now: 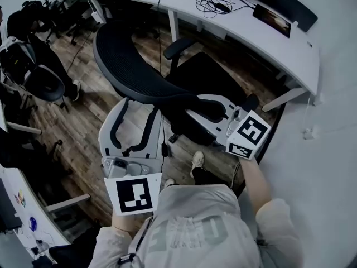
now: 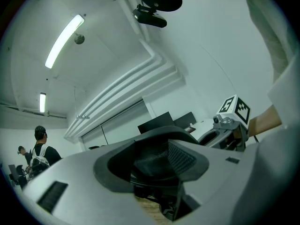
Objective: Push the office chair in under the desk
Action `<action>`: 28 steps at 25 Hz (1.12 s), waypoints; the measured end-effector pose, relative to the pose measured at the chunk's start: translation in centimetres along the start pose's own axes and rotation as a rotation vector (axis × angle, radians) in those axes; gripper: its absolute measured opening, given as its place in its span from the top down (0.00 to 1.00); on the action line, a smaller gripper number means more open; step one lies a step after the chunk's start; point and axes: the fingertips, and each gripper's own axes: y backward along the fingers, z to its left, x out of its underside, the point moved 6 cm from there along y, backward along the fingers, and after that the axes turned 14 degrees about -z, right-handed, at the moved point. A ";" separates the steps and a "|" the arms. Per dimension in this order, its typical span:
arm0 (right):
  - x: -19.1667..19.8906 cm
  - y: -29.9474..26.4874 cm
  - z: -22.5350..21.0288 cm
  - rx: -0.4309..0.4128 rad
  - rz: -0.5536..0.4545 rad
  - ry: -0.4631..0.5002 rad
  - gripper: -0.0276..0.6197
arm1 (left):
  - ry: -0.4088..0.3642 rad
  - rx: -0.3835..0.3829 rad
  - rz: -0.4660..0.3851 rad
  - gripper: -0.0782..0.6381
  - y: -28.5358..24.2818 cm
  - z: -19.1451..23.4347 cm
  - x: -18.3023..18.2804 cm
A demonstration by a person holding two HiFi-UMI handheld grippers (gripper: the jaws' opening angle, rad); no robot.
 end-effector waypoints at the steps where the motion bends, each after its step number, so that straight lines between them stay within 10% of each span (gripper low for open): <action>1: -0.2 0.5 -1.4 -0.006 0.001 -0.004 0.81 | 0.008 -0.018 -0.001 0.58 -1.3 -0.5 0.0; 18: -4.9 6.0 -26.2 -0.029 -0.005 -0.014 0.80 | -0.080 -0.058 0.005 0.62 -25.8 -6.8 -0.1; 28: -7.5 6.9 -40.1 -0.079 0.024 -0.028 0.81 | 0.010 -0.120 0.079 0.61 -39.6 -9.0 1.4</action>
